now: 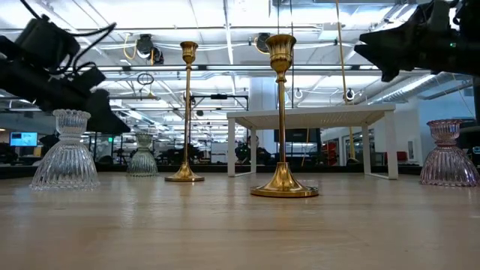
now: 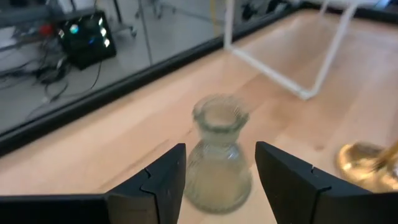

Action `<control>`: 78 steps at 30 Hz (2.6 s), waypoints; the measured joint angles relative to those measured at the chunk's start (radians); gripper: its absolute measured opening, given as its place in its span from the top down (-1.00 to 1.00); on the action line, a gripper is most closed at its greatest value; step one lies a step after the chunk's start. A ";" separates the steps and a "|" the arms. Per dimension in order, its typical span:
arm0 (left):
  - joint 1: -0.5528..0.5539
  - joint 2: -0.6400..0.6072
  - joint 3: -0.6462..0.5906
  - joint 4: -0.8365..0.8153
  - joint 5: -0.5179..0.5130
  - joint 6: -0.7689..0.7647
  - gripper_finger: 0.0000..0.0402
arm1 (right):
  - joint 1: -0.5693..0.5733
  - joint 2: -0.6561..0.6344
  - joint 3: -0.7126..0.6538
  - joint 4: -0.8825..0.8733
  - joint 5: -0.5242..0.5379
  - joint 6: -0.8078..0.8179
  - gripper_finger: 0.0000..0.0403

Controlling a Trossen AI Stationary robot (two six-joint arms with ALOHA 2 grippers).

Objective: Pick & Place candle stick holders
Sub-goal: Put the green glass candle holder on the shelf

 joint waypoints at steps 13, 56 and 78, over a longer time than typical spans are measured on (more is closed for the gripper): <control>0.040 0.294 0.000 0.268 0.055 -0.035 0.00 | 0.000 0.105 0.000 0.092 -0.003 -0.045 0.20; 0.241 0.932 0.154 0.731 0.114 0.124 0.04 | 0.000 0.178 0.000 0.105 -0.004 -0.068 0.23; 0.234 0.931 0.158 0.911 0.127 0.135 0.32 | 0.000 0.178 0.000 0.102 -0.004 -0.061 0.23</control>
